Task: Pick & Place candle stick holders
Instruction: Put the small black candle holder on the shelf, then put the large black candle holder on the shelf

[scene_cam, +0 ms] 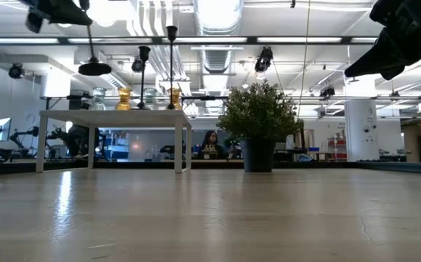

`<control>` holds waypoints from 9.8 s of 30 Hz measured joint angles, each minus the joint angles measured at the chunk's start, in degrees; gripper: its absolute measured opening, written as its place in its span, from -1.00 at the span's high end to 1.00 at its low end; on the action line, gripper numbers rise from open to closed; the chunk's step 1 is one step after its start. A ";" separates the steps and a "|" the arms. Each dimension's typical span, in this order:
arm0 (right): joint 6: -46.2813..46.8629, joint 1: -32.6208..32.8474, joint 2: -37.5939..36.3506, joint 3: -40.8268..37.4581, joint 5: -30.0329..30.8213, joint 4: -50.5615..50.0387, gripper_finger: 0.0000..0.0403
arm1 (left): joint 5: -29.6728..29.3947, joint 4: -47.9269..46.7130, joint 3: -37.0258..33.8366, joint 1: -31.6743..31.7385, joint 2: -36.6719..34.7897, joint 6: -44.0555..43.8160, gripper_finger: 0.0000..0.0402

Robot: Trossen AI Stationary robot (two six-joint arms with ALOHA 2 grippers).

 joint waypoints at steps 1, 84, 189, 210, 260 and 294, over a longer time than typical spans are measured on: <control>0.00 0.00 0.00 0.00 0.00 0.01 0.96 | -0.53 -0.85 0.06 0.47 -0.33 -0.39 0.92; -0.02 -0.04 0.00 0.00 0.00 0.00 0.96 | 27.46 15.01 -7.52 36.27 13.79 5.02 0.79; -0.01 0.00 0.00 0.01 0.00 0.00 0.96 | 82.04 9.91 -21.57 -17.14 2.27 7.20 0.38; -0.01 -0.04 -0.02 0.02 0.00 0.00 0.96 | 76.80 27.33 -21.57 -27.06 18.31 8.10 0.38; 0.00 0.00 0.00 0.02 0.00 0.00 0.96 | -15.40 -31.20 15.28 -27.20 4.78 -27.56 0.92; -0.01 0.02 0.00 0.02 0.00 0.00 0.96 | -13.99 -43.70 17.81 -2.14 10.11 -27.01 0.92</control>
